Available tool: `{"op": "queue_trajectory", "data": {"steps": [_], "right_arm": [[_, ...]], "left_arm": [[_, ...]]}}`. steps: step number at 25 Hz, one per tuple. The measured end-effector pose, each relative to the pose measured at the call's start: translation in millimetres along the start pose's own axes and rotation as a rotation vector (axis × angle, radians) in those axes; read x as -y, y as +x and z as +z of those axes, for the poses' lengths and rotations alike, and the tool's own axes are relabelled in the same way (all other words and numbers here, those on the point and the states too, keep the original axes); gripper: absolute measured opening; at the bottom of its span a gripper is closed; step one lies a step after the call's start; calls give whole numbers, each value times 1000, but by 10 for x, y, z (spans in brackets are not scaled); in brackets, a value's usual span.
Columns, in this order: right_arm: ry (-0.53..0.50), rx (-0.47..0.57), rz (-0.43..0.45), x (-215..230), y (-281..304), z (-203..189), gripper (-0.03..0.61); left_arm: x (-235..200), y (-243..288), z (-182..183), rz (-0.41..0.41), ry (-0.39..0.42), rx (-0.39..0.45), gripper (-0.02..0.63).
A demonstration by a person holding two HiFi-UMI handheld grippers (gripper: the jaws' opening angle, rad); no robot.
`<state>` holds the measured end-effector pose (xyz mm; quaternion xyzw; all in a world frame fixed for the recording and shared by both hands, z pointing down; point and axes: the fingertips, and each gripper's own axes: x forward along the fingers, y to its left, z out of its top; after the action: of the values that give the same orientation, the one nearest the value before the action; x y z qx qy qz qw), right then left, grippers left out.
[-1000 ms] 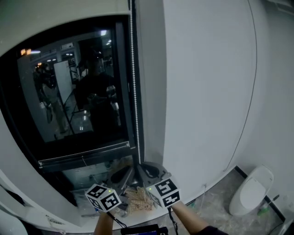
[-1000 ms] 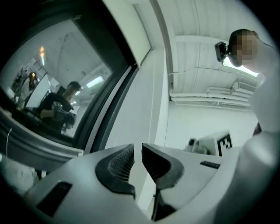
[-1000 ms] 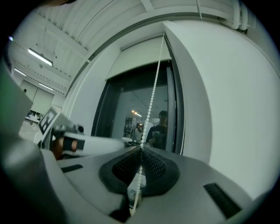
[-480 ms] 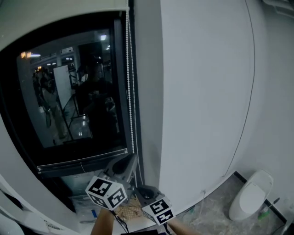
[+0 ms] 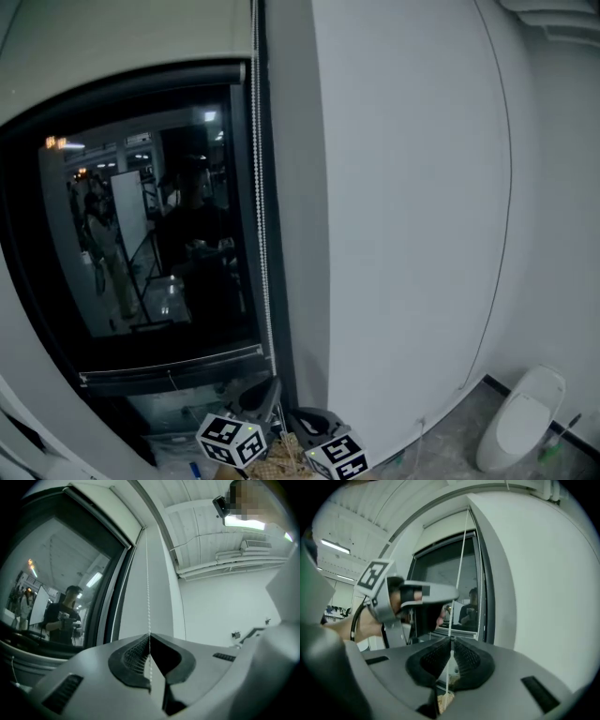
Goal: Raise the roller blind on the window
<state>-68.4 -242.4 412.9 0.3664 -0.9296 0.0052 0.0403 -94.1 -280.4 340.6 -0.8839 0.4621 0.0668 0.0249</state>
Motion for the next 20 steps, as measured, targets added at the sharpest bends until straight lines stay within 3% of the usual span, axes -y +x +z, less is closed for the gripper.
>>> {"op": "queue_trajectory", "data": {"steps": [3, 5, 9, 13, 20], "right_arm": [[-4, 37, 4, 39, -50, 159, 11], [-8, 59, 6, 54, -56, 242, 11], [8, 116, 0, 54, -121, 359, 11], [-30, 172, -7, 158, -149, 417, 11], [-34, 183, 0, 140, -109, 547, 8]], "left_arm": [[-33, -16, -256, 14, -35, -35, 12], [-24, -15, -228, 31, -23, -34, 12], [63, -189, 19, 49, -54, 29, 14], [-114, -373, 11, 103, -51, 107, 15], [1, -327, -51, 53, -14, 32, 11]]}}
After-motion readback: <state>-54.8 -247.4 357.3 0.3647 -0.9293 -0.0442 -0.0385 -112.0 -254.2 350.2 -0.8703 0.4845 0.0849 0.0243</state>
